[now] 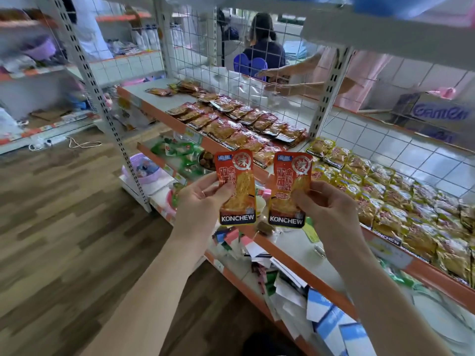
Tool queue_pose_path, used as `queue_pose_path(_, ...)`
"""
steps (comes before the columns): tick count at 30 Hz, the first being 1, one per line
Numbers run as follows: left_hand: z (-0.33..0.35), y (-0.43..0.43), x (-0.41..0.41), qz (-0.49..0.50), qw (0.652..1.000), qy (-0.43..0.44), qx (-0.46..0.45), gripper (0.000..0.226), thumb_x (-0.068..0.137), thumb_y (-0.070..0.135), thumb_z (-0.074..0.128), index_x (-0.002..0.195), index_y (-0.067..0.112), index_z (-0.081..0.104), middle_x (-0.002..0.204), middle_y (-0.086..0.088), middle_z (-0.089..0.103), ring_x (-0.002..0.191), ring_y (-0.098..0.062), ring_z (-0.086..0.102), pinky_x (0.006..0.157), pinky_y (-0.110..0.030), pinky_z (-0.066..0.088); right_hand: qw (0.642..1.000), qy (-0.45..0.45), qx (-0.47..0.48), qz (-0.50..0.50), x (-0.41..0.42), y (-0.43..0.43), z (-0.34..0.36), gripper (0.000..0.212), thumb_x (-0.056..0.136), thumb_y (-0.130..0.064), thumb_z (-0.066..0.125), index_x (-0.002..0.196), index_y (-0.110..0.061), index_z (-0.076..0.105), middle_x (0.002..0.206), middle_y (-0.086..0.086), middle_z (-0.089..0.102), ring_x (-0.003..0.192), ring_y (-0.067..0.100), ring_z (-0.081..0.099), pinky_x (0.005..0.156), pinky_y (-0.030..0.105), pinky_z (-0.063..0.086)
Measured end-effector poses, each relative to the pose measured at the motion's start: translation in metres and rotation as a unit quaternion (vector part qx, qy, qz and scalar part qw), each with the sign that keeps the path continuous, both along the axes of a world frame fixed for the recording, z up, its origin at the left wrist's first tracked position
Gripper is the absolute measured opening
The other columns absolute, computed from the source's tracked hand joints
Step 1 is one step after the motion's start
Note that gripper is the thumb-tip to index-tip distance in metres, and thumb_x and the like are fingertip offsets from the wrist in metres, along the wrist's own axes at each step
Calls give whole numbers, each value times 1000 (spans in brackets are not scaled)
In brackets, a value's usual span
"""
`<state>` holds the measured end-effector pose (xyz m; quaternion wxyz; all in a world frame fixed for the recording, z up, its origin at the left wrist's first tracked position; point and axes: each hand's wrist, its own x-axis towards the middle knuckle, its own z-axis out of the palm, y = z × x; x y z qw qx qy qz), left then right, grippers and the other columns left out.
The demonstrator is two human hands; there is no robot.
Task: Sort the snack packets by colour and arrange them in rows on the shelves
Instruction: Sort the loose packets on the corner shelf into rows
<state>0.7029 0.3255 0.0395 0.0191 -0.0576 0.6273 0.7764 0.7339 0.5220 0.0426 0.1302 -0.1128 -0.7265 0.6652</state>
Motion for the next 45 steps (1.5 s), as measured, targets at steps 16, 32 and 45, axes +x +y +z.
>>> queue_pose_path(16,-6,-53,-127,16,999,5,-36,23,91,9,70,90,31,74,90,5,78,93,-22,74,83,-39,58,1000,1,-23,-5,-124,-54,-11,14,85,-11,75,83,-24,70,73,-13,74,70,3,69,64,17,50)
queue_pose_path(32,-7,-117,-325,41,997,-19,-70,15,82,12,80,84,26,75,86,7,78,88,-19,74,88,-40,57,999,-14,-2,-37,-308,-114,-7,14,85,-14,75,83,-27,70,77,-17,74,70,-1,69,63,13,50)
queue_pose_path(45,-24,-149,-414,51,997,-45,-47,8,86,16,74,81,22,75,83,3,78,80,-18,75,76,-34,58,997,-37,24,-58,-390,-135,-20,8,86,-19,75,89,-26,72,82,-12,75,74,0,67,69,12,48)
